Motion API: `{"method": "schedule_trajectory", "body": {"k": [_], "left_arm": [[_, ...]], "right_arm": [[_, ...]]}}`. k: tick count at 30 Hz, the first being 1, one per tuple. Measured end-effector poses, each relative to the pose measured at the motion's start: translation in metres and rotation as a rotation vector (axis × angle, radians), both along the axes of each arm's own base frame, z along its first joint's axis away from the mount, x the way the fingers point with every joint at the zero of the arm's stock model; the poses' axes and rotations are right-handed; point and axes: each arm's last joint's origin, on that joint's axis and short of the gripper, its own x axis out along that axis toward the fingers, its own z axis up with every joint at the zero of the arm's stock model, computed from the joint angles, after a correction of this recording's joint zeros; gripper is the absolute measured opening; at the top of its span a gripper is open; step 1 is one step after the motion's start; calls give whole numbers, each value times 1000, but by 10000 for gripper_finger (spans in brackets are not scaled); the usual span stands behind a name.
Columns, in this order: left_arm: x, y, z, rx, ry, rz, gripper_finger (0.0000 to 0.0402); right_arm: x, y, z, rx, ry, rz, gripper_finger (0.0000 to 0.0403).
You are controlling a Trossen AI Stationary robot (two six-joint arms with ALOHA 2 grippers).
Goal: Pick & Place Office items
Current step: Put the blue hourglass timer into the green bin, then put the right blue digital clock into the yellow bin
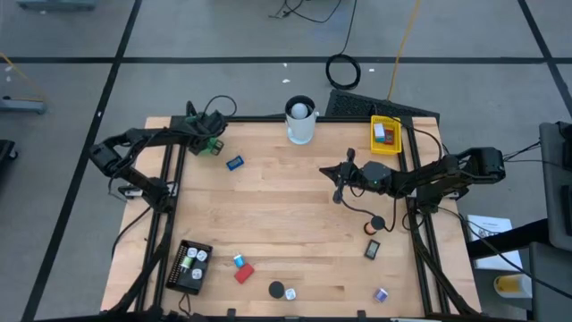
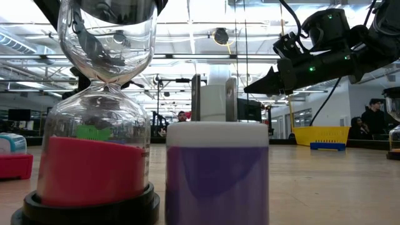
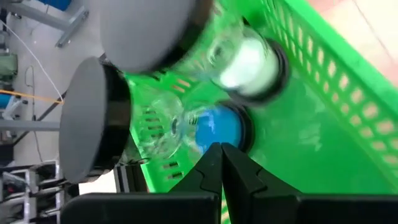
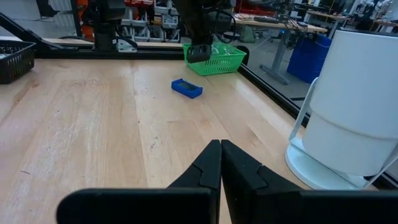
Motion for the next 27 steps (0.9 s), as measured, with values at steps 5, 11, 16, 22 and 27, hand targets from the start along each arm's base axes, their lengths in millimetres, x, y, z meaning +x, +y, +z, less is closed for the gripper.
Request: {"method": "schedule_trajectory", "body": {"k": [5,11,16,22,27], "left_arm": [[3,-8,2,-28,35,-41,7],[9,-15,8,-34,-24,-97,10],[12,-18,10,-78,-96,-138,4],[16,-16,11,-74,-148,-155,12],[18,-16,12,-95,-198,-188,4]], "right_arm": [[0,0,0,0,-2,0,4],[0,0,0,0,-2,0,4],[0,0,0,0,-2,0,4],[0,0,0,0,-2,0,4],[0,0,0,0,-2,0,4]]}}
